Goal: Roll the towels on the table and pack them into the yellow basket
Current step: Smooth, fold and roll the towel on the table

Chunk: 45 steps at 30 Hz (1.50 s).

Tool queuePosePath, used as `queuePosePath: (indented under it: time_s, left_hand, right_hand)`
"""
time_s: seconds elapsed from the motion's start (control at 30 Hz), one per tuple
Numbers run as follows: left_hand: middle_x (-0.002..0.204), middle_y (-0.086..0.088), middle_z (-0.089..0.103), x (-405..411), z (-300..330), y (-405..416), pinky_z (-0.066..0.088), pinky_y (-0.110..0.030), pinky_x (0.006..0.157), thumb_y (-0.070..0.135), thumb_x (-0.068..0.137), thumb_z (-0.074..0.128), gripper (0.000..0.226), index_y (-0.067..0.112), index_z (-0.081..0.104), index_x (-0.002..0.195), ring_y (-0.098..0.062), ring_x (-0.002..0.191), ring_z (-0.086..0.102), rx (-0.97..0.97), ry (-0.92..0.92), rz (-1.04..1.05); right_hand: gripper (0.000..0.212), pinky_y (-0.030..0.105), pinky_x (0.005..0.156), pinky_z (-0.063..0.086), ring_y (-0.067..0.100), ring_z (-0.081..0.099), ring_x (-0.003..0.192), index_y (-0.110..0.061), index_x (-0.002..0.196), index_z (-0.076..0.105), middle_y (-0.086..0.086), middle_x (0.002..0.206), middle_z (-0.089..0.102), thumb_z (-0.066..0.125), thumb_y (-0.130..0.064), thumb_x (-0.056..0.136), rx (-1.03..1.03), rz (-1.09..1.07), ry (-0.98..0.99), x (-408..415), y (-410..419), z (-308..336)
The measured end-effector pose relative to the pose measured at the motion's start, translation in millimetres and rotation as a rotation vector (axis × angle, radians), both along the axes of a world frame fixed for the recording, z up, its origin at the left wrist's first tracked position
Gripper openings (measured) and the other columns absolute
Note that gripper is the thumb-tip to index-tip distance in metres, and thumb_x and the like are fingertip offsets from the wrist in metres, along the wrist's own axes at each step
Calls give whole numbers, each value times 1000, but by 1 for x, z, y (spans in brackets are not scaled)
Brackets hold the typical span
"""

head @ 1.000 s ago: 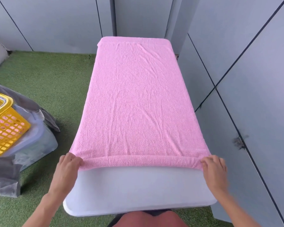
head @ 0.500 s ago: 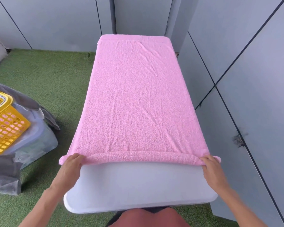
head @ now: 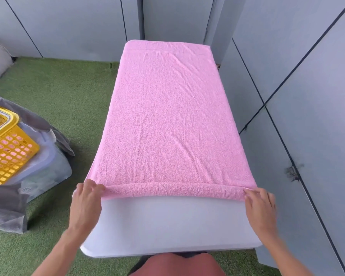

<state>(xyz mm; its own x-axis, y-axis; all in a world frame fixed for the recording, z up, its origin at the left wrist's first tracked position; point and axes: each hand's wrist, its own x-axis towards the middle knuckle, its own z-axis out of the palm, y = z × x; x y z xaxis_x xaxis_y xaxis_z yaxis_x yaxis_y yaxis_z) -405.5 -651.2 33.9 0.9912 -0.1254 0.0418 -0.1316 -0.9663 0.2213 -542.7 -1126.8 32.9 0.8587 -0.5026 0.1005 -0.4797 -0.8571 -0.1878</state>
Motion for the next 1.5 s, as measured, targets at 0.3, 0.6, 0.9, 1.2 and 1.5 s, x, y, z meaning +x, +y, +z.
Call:
queuePosePath:
  time_s: [0.3, 0.6, 0.9, 1.2, 1.5]
  left_hand:
    - [105, -16, 56, 2, -14, -18, 47, -48, 83, -20, 65, 63, 56, 0, 55, 116, -37, 97, 53, 10, 14, -71]
    - [112, 0, 64, 4, -10, 17, 44, -36, 88, -6, 84, 47, 41, 16, 61, 116, -24, 105, 57, -31, 389, -54]
    - [100, -10, 54, 16, 1, -3, 44, -49, 75, 5, 83, 65, 14, 18, 69, 86, -33, 91, 48, -52, 37, 59]
    - [120, -16, 47, -12, -23, -23, 42, -52, 94, -20, 75, 55, 57, -1, 47, 128, -37, 109, 43, -112, 7, -123]
    - [119, -8, 58, 28, 2, 3, 38, -33, 95, -4, 92, 45, 38, 10, 58, 125, -29, 115, 52, -39, 486, -136]
  right_hand:
    - [48, 36, 104, 31, 31, 43, 117, -5, 119, 62, 12, 118, 52, 64, 14, 75, 255, 97, 59, 23, -11, -1]
    - [7, 34, 82, 44, 24, 57, 101, -15, 89, 64, -4, 93, 55, 65, -13, 83, 260, 253, 537, 7, -45, 14]
    - [14, 41, 82, 41, 28, 45, 97, -17, 87, 69, 5, 103, 51, 73, -7, 77, 110, -8, 14, 16, -13, 12]
    - [44, 49, 92, 48, 31, 42, 117, -4, 117, 61, 10, 117, 53, 73, 1, 75, 129, 97, 81, 15, 2, -7]
    - [17, 34, 83, 42, 26, 57, 100, -7, 100, 64, 6, 100, 59, 61, -20, 90, 335, 258, 532, 23, -40, 25]
